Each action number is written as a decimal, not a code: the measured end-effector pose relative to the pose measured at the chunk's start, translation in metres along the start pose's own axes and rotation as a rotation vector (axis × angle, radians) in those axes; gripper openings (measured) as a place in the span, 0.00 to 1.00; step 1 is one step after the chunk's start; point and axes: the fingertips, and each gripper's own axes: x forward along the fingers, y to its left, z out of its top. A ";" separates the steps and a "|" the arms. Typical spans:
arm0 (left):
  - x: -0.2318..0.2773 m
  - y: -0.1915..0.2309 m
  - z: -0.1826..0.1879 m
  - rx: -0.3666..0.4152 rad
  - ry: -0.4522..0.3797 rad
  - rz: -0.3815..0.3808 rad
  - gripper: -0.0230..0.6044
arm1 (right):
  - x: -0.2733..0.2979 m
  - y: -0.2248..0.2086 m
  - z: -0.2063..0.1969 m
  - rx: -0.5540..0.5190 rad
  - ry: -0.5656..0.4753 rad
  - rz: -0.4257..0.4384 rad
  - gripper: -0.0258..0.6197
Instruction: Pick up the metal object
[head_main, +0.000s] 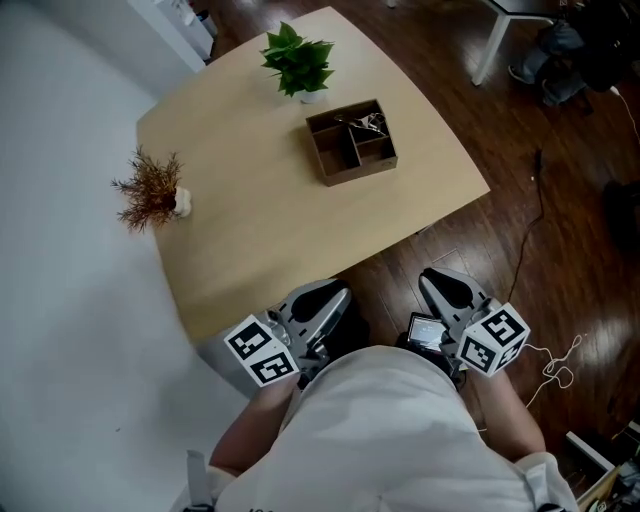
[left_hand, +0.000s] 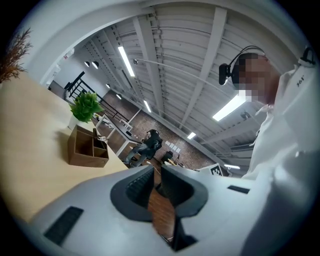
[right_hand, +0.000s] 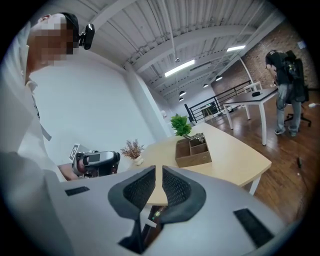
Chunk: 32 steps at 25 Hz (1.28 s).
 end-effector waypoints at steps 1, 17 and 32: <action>-0.002 0.007 0.005 0.000 0.006 -0.010 0.07 | 0.006 0.001 0.001 0.000 -0.002 -0.016 0.07; -0.001 0.052 0.042 0.001 -0.001 -0.046 0.07 | 0.043 -0.006 0.033 -0.069 -0.021 -0.099 0.07; 0.025 0.066 0.072 0.073 -0.039 0.023 0.07 | 0.056 -0.036 0.080 -0.202 -0.039 -0.058 0.07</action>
